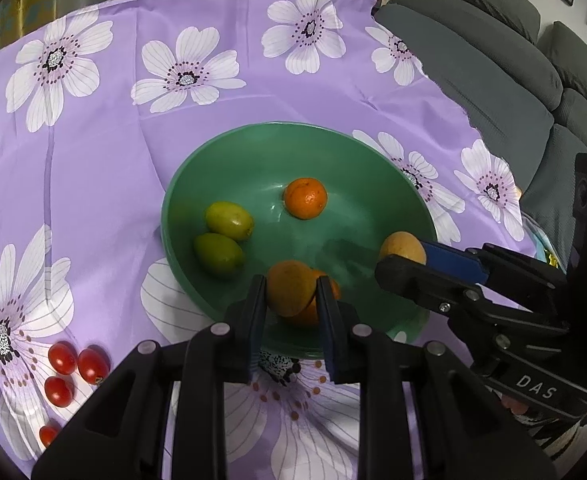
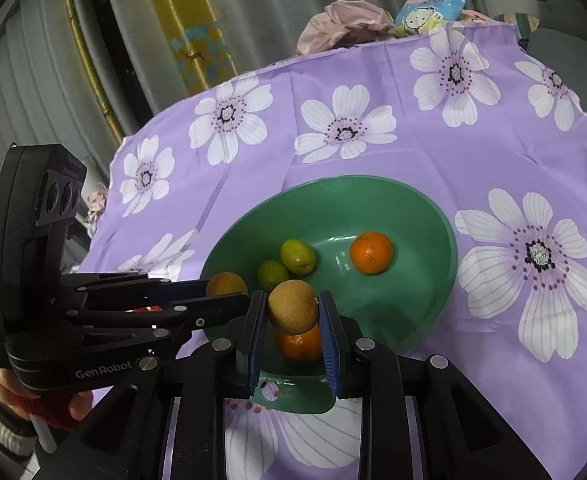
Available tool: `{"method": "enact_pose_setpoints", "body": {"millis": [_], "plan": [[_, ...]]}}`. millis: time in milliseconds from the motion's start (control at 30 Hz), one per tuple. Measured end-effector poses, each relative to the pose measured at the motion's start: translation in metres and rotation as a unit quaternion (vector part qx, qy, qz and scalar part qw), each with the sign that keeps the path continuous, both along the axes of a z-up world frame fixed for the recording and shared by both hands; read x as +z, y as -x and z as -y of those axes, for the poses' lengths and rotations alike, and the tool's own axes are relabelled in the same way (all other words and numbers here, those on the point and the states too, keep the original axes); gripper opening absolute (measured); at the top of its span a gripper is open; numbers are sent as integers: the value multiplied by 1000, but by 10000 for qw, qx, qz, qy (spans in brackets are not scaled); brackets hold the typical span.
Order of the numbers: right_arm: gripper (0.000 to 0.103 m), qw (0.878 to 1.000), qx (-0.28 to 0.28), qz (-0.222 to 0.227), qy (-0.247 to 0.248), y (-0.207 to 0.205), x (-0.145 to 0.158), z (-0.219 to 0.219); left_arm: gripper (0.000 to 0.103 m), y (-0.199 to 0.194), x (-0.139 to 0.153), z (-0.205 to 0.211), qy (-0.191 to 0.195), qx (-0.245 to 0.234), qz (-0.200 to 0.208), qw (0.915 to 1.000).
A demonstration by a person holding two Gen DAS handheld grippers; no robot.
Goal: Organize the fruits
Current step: 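Open both tools to drop the yellow fruits into the bowl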
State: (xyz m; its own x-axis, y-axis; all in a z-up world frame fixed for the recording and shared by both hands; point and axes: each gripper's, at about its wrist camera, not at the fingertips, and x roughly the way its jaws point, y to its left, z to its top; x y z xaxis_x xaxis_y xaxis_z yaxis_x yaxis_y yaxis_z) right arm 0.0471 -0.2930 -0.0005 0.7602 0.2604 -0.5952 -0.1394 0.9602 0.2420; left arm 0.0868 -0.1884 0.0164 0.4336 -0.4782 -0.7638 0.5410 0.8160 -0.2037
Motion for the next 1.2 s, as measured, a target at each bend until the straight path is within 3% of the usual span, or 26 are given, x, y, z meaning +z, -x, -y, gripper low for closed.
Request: {"method": "enact_pose_setpoints", "body": {"millis": [833,1200], "plan": [[27,9999,-71,-127,36,-5,-3,5,26,-1,-4,0,-141,109,38,9998],[27,9999,-118,-115,-43,-2,-3,7,41,6,3,-2,-169,119,192,9996]]}}
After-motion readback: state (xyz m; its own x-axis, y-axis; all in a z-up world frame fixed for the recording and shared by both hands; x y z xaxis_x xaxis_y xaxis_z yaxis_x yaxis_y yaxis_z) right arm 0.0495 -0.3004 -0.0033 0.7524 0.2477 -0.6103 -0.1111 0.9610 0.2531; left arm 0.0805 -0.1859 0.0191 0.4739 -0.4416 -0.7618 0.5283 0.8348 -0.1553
